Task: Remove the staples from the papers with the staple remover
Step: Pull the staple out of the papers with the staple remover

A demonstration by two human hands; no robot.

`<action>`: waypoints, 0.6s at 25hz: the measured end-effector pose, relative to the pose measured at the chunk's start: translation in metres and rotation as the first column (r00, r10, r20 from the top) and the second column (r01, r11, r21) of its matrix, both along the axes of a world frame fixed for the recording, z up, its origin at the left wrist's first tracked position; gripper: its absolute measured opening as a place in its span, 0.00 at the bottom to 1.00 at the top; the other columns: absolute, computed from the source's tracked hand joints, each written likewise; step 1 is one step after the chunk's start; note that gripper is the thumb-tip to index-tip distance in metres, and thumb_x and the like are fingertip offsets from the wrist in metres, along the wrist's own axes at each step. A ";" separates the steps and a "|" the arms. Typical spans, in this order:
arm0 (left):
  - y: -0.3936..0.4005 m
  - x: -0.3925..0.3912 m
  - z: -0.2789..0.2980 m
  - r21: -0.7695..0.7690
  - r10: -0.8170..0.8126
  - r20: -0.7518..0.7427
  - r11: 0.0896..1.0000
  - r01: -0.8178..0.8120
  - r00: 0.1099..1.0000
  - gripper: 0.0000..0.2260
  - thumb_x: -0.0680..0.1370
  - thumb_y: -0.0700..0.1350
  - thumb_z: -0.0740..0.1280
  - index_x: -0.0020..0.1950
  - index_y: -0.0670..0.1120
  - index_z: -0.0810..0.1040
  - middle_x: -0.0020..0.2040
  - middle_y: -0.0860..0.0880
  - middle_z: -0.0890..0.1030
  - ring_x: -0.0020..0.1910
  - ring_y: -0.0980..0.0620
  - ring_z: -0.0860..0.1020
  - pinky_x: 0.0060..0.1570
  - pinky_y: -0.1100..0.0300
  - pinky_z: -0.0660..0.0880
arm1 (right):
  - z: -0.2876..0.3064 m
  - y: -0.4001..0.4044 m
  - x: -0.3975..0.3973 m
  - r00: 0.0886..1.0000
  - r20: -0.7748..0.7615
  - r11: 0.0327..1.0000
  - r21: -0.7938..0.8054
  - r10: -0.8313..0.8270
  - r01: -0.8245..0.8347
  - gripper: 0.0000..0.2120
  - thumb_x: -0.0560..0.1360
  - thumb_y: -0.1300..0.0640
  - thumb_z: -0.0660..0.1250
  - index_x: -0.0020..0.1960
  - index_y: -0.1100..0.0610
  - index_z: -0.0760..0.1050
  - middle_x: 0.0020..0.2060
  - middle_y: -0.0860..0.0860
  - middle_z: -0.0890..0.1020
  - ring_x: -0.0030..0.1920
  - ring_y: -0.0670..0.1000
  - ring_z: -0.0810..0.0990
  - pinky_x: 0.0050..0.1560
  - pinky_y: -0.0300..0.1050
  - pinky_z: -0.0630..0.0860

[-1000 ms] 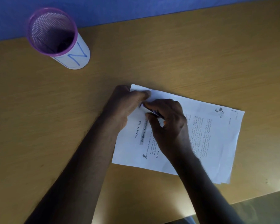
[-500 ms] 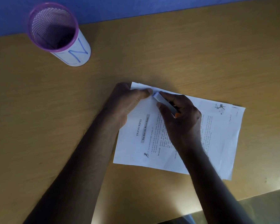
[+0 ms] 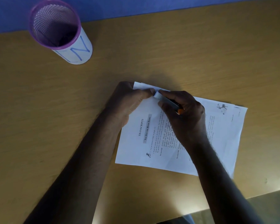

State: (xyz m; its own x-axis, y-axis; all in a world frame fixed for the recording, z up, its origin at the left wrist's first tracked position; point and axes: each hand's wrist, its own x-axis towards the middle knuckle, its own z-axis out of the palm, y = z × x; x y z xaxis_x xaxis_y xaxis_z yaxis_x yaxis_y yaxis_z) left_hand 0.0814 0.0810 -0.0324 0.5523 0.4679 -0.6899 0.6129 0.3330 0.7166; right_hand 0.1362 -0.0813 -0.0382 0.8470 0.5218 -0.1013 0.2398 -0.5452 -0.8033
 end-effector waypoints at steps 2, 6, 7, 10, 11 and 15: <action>0.000 0.000 -0.001 0.004 0.000 0.016 1.000 0.000 1.000 0.09 0.76 0.42 0.77 0.38 0.48 0.81 0.28 0.62 0.83 0.26 0.66 0.81 0.22 0.72 0.72 | 0.000 0.000 0.001 1.000 0.003 1.000 -0.003 0.008 -0.008 0.14 0.77 0.62 0.75 0.61 0.51 0.85 0.52 0.43 0.84 0.52 0.37 0.81 0.51 0.26 0.73; 0.001 0.000 -0.001 0.010 -0.013 -0.005 1.000 0.013 1.000 0.09 0.76 0.42 0.77 0.37 0.49 0.81 0.29 0.60 0.84 0.25 0.63 0.81 0.22 0.70 0.74 | 0.001 0.001 0.010 0.998 -0.001 0.998 -0.011 0.069 -0.069 0.13 0.77 0.62 0.75 0.60 0.53 0.85 0.52 0.46 0.85 0.52 0.42 0.83 0.51 0.31 0.77; 0.002 0.001 0.000 0.004 -0.019 -0.004 1.000 0.019 1.000 0.09 0.76 0.42 0.76 0.36 0.49 0.82 0.29 0.59 0.84 0.25 0.62 0.82 0.22 0.70 0.73 | 0.002 0.001 0.013 0.996 -0.012 0.996 -0.007 0.093 -0.093 0.13 0.77 0.62 0.75 0.60 0.53 0.85 0.52 0.46 0.85 0.53 0.43 0.83 0.52 0.33 0.78; 0.003 0.001 0.000 -0.019 -0.017 -0.002 1.000 0.017 1.000 0.08 0.76 0.41 0.75 0.38 0.48 0.83 0.32 0.56 0.86 0.27 0.60 0.83 0.23 0.70 0.73 | 0.002 0.001 0.020 0.987 -0.054 0.989 0.017 0.149 -0.149 0.15 0.76 0.63 0.75 0.61 0.52 0.85 0.53 0.45 0.85 0.55 0.42 0.83 0.52 0.31 0.77; 0.003 0.001 0.001 -0.024 -0.011 -0.010 1.000 0.011 1.000 0.06 0.76 0.41 0.76 0.39 0.47 0.84 0.33 0.55 0.87 0.28 0.60 0.84 0.23 0.70 0.74 | 0.002 0.000 0.021 0.986 -0.058 0.988 0.027 0.156 -0.154 0.15 0.76 0.64 0.75 0.60 0.51 0.85 0.53 0.45 0.85 0.56 0.43 0.83 0.52 0.31 0.77; 0.001 0.003 0.002 -0.025 0.032 -0.031 0.999 -0.032 0.999 0.07 0.75 0.40 0.76 0.37 0.46 0.85 0.32 0.53 0.87 0.27 0.59 0.83 0.23 0.70 0.73 | -0.003 -0.004 0.014 0.981 -0.013 0.981 0.034 0.193 -0.192 0.16 0.75 0.66 0.75 0.59 0.52 0.85 0.52 0.46 0.85 0.58 0.47 0.82 0.54 0.35 0.79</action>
